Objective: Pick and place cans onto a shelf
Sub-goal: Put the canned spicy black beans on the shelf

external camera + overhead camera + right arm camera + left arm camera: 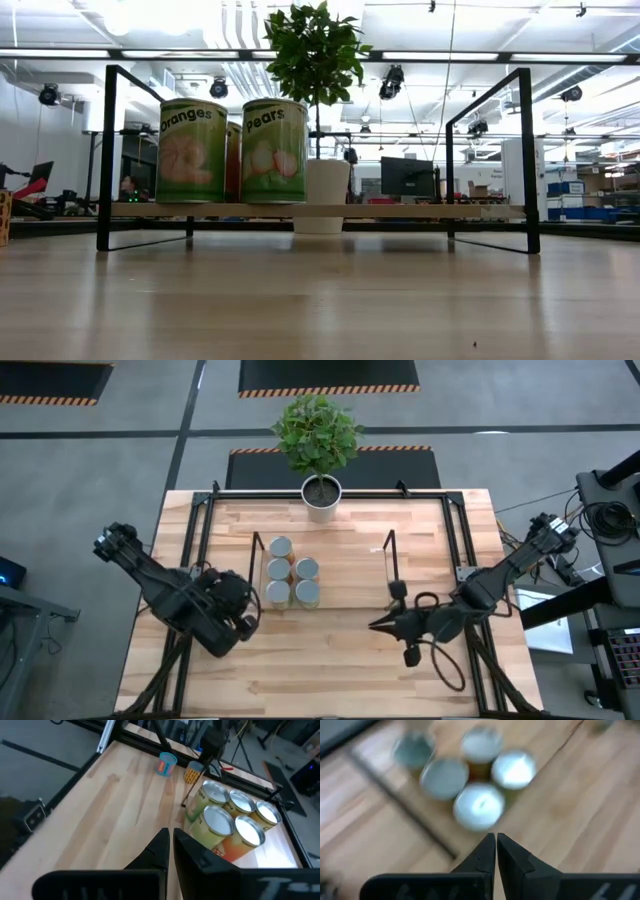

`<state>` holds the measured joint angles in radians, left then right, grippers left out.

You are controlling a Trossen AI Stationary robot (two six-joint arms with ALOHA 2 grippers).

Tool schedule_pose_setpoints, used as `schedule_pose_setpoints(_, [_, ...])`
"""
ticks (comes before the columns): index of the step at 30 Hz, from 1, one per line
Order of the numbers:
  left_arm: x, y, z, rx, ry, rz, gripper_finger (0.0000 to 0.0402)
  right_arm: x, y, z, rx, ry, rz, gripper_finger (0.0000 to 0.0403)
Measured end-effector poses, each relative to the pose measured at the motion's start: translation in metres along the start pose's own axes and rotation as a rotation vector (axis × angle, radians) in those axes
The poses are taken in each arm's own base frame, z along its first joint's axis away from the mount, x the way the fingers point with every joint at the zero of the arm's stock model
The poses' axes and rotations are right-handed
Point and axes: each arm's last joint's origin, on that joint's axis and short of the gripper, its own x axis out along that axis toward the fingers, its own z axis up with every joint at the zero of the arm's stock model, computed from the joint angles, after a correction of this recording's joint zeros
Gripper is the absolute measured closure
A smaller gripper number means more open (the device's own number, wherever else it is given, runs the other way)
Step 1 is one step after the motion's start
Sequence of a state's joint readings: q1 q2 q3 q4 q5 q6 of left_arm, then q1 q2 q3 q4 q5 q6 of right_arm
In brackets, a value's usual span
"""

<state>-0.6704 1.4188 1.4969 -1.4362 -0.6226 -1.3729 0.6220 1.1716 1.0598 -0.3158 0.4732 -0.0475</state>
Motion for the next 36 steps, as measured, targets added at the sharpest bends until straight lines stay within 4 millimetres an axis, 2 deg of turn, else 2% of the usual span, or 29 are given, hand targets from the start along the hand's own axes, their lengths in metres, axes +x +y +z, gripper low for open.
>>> schedule_pose_setpoints(3, [-0.001, -0.004, -0.004, -0.012, 0.180, 0.081, 0.0402, -0.003, -0.001, -0.011, -0.029, -0.050, -0.003, 0.0390])
schedule_pose_setpoints(5, [-0.001, -0.009, -0.006, -0.025, 0.276, 0.064, 0.0402, -0.008, -0.004, -0.013, -0.036, -0.089, -0.005, 0.0390])
schedule_pose_setpoints(8, [-0.002, -0.008, -0.008, -0.063, 0.346, 0.069, 0.0402, -0.020, -0.010, -0.012, -0.025, -0.137, -0.010, 0.0390])
schedule_pose_setpoints(12, [0.000, 0.004, -0.012, -0.141, 0.384, 0.095, 0.0402, -0.034, -0.015, -0.012, 0.008, -0.166, 0.036, 0.0390])
schedule_pose_setpoints(16, [0.005, 0.026, -0.021, -0.323, 0.455, 0.170, 0.0402, -0.039, -0.013, -0.018, -0.005, -0.167, 0.087, 0.0390])
schedule_pose_setpoints(22, [0.026, 0.059, -0.045, -0.494, 0.473, 0.314, 0.0402, -0.042, -0.015, -0.019, -0.041, -0.177, 0.084, 0.0390])
schedule_pose_setpoints(26, [0.045, 0.073, -0.060, -0.577, 0.471, 0.334, 0.0402, -0.043, -0.014, -0.020, -0.055, -0.169, 0.085, 0.0390])
schedule_pose_setpoints(31, [0.064, 0.084, -0.076, -0.642, 0.461, 0.353, 0.0402, -0.042, -0.014, -0.021, -0.064, -0.170, 0.084, 0.0390])
schedule_pose_setpoints(36, [0.074, 0.091, -0.085, -0.668, 0.443, 0.412, 0.0395, -0.043, -0.014, -0.021, -0.063, -0.169, 0.084, 0.0390])
